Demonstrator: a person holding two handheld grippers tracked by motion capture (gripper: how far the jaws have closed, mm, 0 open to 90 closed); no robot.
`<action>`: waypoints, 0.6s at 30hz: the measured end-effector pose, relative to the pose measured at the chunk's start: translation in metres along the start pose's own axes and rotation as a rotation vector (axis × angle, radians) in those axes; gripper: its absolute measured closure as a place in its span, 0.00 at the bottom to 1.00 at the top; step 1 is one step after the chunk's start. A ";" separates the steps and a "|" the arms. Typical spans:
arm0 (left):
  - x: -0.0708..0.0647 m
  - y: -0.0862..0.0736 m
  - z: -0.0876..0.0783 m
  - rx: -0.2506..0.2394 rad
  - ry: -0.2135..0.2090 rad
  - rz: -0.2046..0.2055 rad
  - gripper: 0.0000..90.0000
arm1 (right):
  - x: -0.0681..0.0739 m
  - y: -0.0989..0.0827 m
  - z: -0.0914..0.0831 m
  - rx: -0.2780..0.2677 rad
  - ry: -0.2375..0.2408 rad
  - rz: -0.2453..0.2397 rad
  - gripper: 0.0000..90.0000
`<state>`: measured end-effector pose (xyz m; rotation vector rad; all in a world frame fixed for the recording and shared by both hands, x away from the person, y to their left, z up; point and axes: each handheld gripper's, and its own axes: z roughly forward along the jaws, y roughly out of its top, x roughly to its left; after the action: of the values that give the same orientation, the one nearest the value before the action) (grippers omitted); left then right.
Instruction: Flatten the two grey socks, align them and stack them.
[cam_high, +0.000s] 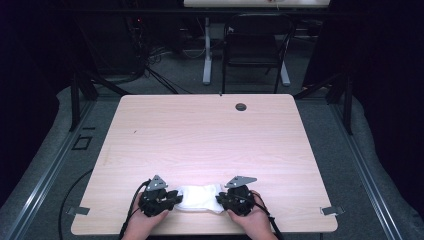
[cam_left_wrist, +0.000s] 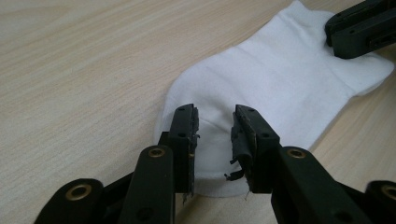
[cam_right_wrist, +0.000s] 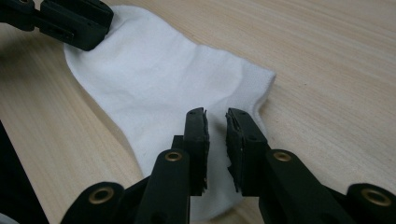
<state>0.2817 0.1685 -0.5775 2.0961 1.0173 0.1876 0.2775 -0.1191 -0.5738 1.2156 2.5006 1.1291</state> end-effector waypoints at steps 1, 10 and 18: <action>0.000 0.000 0.000 0.000 0.000 0.001 0.76 | 0.000 0.000 0.000 0.001 0.000 -0.002 0.86; 0.002 0.003 -0.008 -0.030 -0.025 -0.009 0.67 | -0.001 0.004 -0.008 -0.040 0.017 0.010 0.83; 0.003 0.005 -0.021 -0.081 -0.015 0.001 0.58 | -0.003 0.007 -0.023 -0.116 0.001 -0.005 0.72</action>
<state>0.2777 0.1812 -0.5607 2.0221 0.9844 0.2098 0.2740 -0.1316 -0.5535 1.1779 2.4002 1.2538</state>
